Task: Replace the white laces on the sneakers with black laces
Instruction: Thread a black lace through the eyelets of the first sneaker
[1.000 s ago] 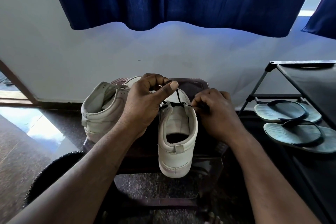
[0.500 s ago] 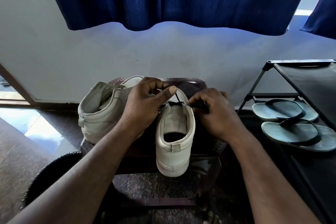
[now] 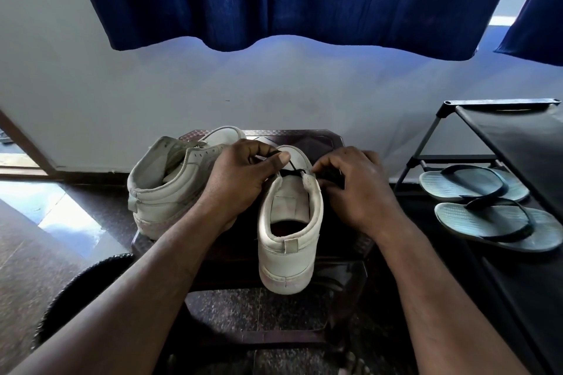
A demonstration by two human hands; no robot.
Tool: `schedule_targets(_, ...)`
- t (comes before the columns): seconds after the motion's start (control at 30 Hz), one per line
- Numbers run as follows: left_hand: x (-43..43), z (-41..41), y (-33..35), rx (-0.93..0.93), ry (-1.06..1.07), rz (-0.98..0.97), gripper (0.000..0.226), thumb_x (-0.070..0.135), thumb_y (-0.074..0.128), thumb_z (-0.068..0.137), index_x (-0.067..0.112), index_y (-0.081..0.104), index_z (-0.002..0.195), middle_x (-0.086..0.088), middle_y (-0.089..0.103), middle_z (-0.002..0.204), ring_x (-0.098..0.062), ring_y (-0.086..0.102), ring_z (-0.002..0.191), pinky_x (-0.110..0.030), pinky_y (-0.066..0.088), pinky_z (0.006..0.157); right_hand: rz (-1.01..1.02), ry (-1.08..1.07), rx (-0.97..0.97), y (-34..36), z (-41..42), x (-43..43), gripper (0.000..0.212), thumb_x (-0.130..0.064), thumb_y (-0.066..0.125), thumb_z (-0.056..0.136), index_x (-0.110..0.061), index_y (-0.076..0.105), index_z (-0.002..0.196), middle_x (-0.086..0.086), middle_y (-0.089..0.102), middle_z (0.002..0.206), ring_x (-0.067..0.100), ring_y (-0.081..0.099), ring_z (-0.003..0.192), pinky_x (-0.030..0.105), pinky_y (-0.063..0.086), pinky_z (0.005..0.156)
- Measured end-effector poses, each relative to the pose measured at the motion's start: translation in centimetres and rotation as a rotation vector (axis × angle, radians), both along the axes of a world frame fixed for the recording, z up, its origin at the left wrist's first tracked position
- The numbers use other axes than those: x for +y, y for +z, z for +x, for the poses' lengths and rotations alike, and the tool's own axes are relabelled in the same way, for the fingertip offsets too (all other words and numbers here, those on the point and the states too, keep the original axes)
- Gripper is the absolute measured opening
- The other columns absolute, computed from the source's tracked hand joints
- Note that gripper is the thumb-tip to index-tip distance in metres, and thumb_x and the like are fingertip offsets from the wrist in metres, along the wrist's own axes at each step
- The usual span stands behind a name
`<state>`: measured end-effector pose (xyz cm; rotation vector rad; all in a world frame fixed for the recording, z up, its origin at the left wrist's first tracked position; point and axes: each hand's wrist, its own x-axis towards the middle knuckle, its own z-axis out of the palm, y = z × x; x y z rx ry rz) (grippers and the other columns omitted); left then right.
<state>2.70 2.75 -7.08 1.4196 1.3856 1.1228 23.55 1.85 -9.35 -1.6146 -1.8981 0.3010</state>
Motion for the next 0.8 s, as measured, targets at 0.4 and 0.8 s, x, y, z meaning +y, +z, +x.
schedule_targets(0.4,0.1,0.1,-0.2,0.049,-0.044,-0.057,0.020,0.040,0.079,0.090,0.020,0.079,0.086,0.007,0.070,0.068,-0.006,0.058,0.061,-0.029,0.050,0.068,-0.050,-0.029,-0.014,0.1,0.7,0.1,0.010,-0.045,0.075,0.085,-0.040,0.068,0.087,-0.018,0.060,0.106,0.020,0.047,0.121,0.042,0.036,0.102)
schedule_targets(0.8,0.5,-0.3,-0.7,0.042,-0.040,-0.070,0.011,0.033,0.078,0.092,0.025,0.078,0.084,0.013,0.070,0.069,0.000,0.057,0.058,-0.028,0.048,0.072,-0.133,-0.086,-0.125,0.6,0.9,-0.3,0.015,-0.038,0.076,0.088,-0.042,0.063,0.080,-0.018,0.057,0.108,0.020,0.040,0.123,0.037,0.028,0.097)
